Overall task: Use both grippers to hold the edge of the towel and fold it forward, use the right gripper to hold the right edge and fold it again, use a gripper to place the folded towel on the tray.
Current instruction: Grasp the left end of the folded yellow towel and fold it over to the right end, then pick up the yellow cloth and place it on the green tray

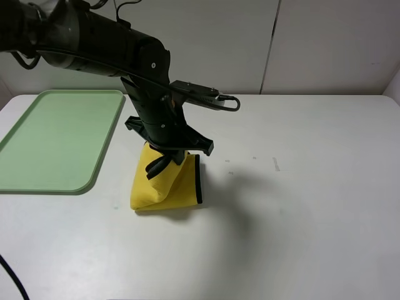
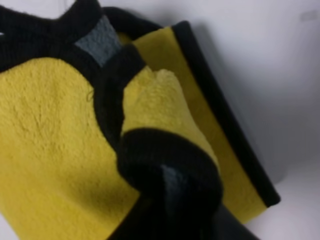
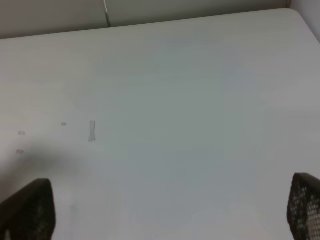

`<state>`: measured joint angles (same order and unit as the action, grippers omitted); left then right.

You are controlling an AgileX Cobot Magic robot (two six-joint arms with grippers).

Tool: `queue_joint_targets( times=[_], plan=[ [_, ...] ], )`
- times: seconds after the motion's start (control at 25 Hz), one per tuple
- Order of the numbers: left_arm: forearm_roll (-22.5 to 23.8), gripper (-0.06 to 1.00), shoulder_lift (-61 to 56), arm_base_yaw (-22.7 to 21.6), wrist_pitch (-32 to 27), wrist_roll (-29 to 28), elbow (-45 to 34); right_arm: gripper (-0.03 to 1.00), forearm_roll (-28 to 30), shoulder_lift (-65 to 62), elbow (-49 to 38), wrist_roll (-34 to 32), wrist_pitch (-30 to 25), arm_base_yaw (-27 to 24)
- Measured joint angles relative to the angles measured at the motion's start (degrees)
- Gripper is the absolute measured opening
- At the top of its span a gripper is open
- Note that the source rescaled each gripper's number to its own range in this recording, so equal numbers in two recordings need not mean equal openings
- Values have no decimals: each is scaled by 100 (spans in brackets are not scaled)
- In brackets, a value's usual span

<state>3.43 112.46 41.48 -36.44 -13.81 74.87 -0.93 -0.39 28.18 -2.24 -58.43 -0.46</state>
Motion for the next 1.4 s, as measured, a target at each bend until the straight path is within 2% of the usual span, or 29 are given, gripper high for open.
queue_joint_targets(
  times=[0.12,0.24,0.32,0.48,0.56,0.76,1.2,1.4],
  plan=[
    [-5,9,51,17,0,-35,0,100,0,0,0,0,0,0],
    [-5,21,98,17,0,-46,0,100,-6,0,0,0,0,0],
    [-5,39,115,17,6,-14,0,100,-6,0,0,0,0,0],
    [-7,84,115,17,13,58,0,100,-6,0,0,0,0,0],
    [-7,93,115,17,-4,58,0,100,-6,0,0,0,0,0],
    [-7,99,115,17,-4,58,0,100,-6,0,0,0,0,0],
    [141,100,-51,17,0,58,0,100,-6,0,0,0,0,0],
    [187,100,-400,-23,7,-149,0,100,-6,0,0,0,0,0]
  ],
)
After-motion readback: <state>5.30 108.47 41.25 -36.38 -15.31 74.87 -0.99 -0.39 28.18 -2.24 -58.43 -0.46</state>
